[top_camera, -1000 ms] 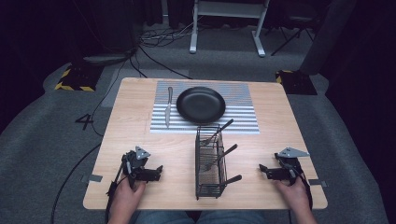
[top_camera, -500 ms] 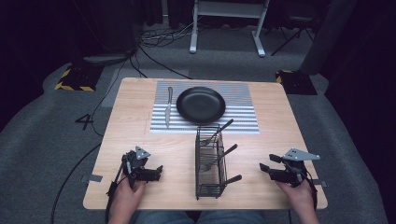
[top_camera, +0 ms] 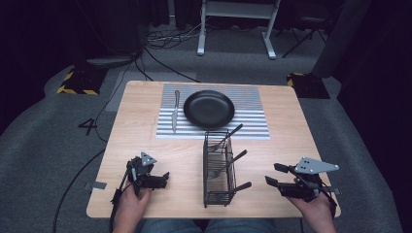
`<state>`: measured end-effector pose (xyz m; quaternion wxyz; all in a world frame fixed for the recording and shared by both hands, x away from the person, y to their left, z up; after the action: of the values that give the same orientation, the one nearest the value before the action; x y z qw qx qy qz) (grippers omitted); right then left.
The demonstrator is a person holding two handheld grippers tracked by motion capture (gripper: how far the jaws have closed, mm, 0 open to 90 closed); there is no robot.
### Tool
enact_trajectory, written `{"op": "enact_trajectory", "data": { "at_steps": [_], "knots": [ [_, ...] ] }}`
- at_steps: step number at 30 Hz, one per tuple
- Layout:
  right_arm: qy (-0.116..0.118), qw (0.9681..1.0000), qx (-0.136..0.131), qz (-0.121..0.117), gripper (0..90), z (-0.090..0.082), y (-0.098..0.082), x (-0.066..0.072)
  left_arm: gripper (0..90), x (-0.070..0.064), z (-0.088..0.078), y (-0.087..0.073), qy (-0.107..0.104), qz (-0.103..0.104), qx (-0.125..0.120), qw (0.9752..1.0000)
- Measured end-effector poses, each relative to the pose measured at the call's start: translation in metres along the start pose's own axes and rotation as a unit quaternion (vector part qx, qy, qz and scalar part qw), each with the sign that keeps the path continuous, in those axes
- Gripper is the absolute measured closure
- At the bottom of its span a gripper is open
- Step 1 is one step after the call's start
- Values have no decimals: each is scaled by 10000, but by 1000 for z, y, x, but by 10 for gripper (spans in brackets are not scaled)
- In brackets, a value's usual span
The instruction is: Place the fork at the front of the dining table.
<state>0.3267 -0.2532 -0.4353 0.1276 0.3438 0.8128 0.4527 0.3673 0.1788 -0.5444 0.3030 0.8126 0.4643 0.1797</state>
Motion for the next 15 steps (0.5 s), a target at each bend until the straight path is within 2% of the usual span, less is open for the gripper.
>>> {"op": "enact_trajectory", "data": {
  "at_steps": [2,5,8,11,15],
  "knots": [
    [39,10000,-22,-13,395,-2,2,3,2,0,0,0,4,-2,-8,10000],
    [244,9996,-75,-117,393,-5,11,16,2,0,0,0,6,-2,-7,10000],
    [253,9992,-99,-309,392,-8,18,25,2,0,0,0,-3,1,2,10000],
    [336,9985,-177,-385,390,-10,24,34,2,0,0,0,11,5,1,10000],
    [369,9984,60,-422,408,-2,22,41,1,2,4,4,62,-39,4,10000]
  ]
}}
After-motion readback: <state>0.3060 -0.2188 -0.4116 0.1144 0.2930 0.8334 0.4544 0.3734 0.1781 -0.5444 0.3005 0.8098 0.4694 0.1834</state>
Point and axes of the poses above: each handheld gripper's, and its own axes: z roughly forward along the jaws, y roughly out of its top, x roughly to its left, the point moved 5 cm from there along z, roughly forward along the jaws, and after that the axes turned 4 degrees about z, right-handed, at the moved point
